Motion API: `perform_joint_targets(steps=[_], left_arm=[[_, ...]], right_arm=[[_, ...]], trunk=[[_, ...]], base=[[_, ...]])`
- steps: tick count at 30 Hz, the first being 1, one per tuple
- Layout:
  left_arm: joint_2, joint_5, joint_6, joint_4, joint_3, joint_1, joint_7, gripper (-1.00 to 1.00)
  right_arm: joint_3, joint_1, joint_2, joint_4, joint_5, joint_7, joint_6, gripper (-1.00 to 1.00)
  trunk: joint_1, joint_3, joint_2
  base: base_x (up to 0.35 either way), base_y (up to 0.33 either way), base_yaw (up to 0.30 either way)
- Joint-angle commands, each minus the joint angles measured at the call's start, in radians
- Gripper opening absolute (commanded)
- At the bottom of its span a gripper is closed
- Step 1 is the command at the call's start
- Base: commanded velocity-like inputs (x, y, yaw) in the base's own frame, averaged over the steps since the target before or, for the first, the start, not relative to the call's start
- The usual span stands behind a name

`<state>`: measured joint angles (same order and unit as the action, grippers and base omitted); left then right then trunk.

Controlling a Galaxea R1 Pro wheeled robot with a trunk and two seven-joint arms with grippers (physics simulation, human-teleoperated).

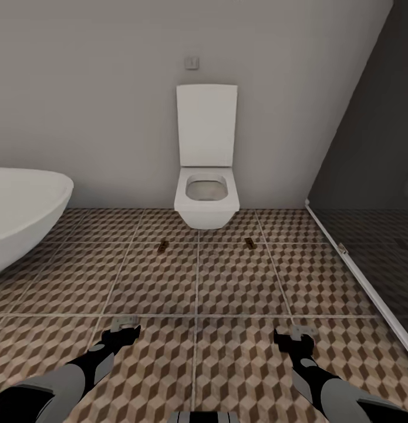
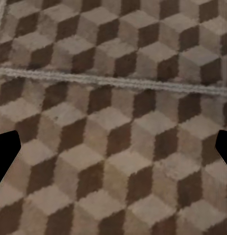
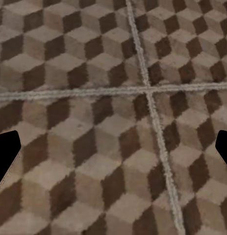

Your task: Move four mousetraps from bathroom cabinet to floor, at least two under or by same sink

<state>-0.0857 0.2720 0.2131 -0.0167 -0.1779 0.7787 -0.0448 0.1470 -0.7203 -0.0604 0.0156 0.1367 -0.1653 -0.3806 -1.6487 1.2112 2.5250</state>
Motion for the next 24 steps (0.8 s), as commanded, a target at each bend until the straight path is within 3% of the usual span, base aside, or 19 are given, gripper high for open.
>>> perform_joint_targets(steps=[1, 24], left_arm=[[0.0, 0.011, 0.003, 0.001, -0.008, 0.001, -0.004, 1.0], [0.0, 0.01, 0.003, 0.001, -0.008, 0.001, -0.004, 1.0]], right_arm=[[0.008, -0.001, 0.0, -0.002, 0.011, -0.004, -0.003, 1.0], [0.008, -0.001, 0.001, -0.003, 0.01, -0.005, -0.003, 1.0]], trunk=[[0.001, -0.003, 0.0], [0.011, -0.092, -0.005]], base=[[0.0, 0.0, 0.0], [0.0, 0.0, 0.0]])
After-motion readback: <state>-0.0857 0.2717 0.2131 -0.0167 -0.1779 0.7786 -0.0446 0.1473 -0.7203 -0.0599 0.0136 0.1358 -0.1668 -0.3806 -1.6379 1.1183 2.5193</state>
